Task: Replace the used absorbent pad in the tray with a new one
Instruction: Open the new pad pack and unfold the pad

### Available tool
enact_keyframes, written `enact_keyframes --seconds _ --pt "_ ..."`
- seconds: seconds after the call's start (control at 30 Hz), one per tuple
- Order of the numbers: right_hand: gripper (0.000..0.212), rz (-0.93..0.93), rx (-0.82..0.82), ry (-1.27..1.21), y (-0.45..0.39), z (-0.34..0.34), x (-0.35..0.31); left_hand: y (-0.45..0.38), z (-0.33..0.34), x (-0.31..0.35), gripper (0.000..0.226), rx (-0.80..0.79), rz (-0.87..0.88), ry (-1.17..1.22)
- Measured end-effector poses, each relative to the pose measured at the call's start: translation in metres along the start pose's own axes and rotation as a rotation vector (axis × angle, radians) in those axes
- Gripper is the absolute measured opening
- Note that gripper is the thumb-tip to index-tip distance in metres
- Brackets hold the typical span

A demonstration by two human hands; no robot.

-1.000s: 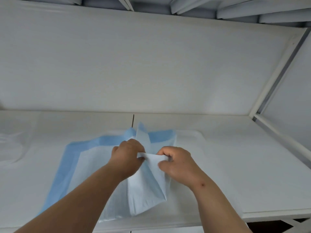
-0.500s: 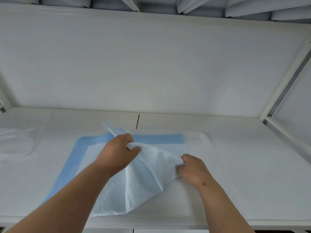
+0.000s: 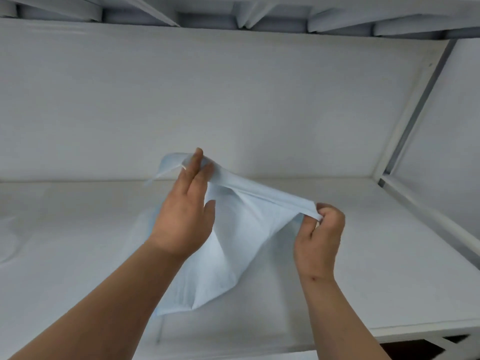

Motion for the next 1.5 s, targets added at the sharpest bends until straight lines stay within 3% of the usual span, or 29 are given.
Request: enact_keyframes --seconds 0.1,0.2,0.27,0.33,0.37,0.43,0.53,0.6,0.7,0.77,0.83,0.93,1.07,1.17,1.27,1.33,1.4,1.5 --pt "0.020 -0.135 0.052 0.001 0.003 -0.008 0.006 -0.002 0.004 0.013 0.073 0.079 0.081 0.011" --pt "0.008 -0.073 -0.084 0.197 0.008 -0.016 0.014 0.012 0.016 0.004 0.065 0.077 0.074 -0.019" --pt "0.019 0.042 -0.309 0.479 0.009 -0.018 0.015 0.026 0.024 -0.013 0.049 0.065 0.061 -0.118" --pt "0.014 0.154 -0.667 0.744 0.009 -0.014 0.014 0.037 0.026 -0.024 0.039 0.022 0.011 -0.262" --pt "0.012 0.197 -0.851 0.799 0.010 -0.011 0.012 0.041 0.026 -0.028 0.037 -0.094 -0.051 -0.343" --pt "0.010 0.265 -1.196 0.791 0.013 -0.004 0.000 0.048 0.028 -0.035 0.031 -0.501 -0.167 -0.529" --pt "0.020 0.284 -1.548 0.696 0.016 0.001 -0.028 0.059 0.024 -0.040 0.024 -1.110 -0.090 -0.645" --pt "0.026 0.354 -1.586 0.561 0.012 0.001 -0.044 0.063 0.016 -0.036 0.026 -1.350 -0.098 -0.549" --pt "0.032 0.488 -1.369 0.408 0.004 0.011 -0.047 0.066 0.002 -0.030 0.043 -1.529 -0.239 -0.381" --pt "0.035 0.403 -1.115 0.466 0.001 0.026 -0.031 0.062 -0.002 -0.032 0.053 -1.438 -0.306 -0.360" --pt "0.041 0.298 -0.939 0.550 0.005 0.038 -0.014 0.060 0.001 -0.042 0.049 -1.181 -0.317 -0.423" --pt "0.068 0.310 -1.024 0.643 0.024 0.048 0.009 0.073 0.006 -0.063 0.042 -0.881 -0.484 -0.362" --pt "0.083 0.299 -1.013 0.660 0.034 0.053 0.021 0.094 0.015 -0.081 0.072 -0.747 -0.685 -0.228" --pt "0.069 0.337 -0.965 0.633 0.030 0.055 0.023 0.104 0.024 -0.095 0.084 -0.639 -0.848 -0.163" --pt "0.028 0.288 -0.990 0.633 0.028 0.056 0.023 0.107 0.030 -0.104 0.086 -0.550 -0.972 -0.059" --pt "0.026 0.245 -0.964 0.603 0.027 0.057 0.024 0.101 0.032 -0.106 0.068 -0.498 -0.978 -0.063" --pt "0.028 0.239 -0.866 0.517 0.026 0.054 0.023 0.091 0.033 -0.106 0.032 -0.425 -0.923 -0.069" --pt "0.027 0.273 -0.597 0.342 0.018 0.047 0.024 0.080 0.032 -0.104 0.028 -0.215 -0.931 0.059"
Point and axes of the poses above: each hand's wrist, its own y-axis away from the middle knuckle, its own z-axis out of the palm, x = y × z, the point moved 2 cm from there along -y, towards the middle knuckle, and after that the axes turned 4 degrees about -y, right-handed, at the moved point
